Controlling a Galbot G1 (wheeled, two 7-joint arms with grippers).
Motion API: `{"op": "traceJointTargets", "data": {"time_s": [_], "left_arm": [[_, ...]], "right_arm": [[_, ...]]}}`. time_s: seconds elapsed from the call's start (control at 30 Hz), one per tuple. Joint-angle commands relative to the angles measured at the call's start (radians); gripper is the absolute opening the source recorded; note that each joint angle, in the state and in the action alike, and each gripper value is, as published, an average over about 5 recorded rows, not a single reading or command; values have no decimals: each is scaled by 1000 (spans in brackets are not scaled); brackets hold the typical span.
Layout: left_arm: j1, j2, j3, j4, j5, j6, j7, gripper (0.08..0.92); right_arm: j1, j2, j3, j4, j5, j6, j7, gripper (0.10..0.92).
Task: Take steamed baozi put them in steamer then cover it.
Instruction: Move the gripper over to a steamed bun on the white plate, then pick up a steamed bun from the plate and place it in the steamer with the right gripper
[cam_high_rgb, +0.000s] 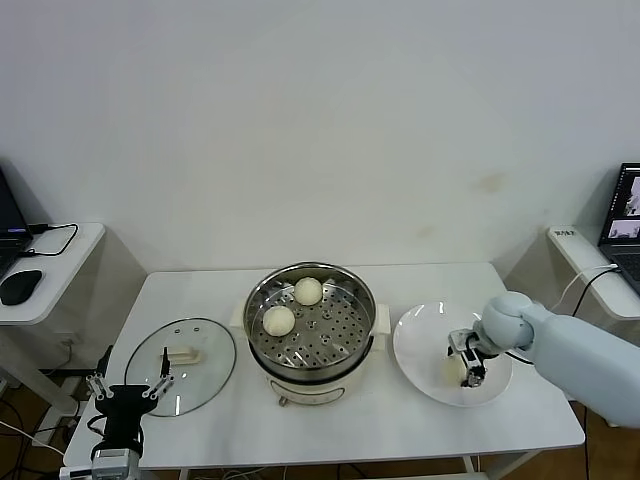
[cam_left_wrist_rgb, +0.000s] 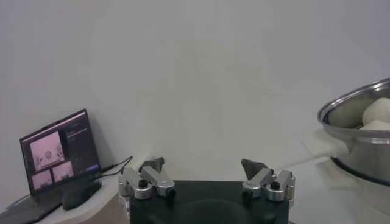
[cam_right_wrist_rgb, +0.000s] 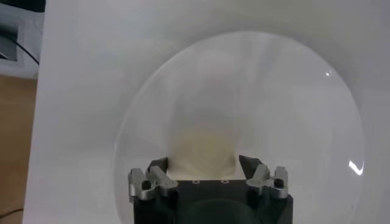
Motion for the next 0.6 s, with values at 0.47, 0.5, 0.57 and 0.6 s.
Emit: {"op": "traceJointTargets", "data": {"time_s": [0.47,0.5,0.57,0.6], "left_arm": [[-11,9,3,-11,-2,1,0,823],[-13,10,4,-12,-2,2,0,823],[-14,11,6,-15,-3,3,0,823],[-15,12,8,-16,-4,4,0,823]], "right_arm": [[364,-68,-90,120,212,-51,-67,628],[404,-63,-103,114,227,-55,-71,628],[480,-44,-131,96,260,-60,-73,628],[520,-29,-151,84,277,-62,-73,628]]}}
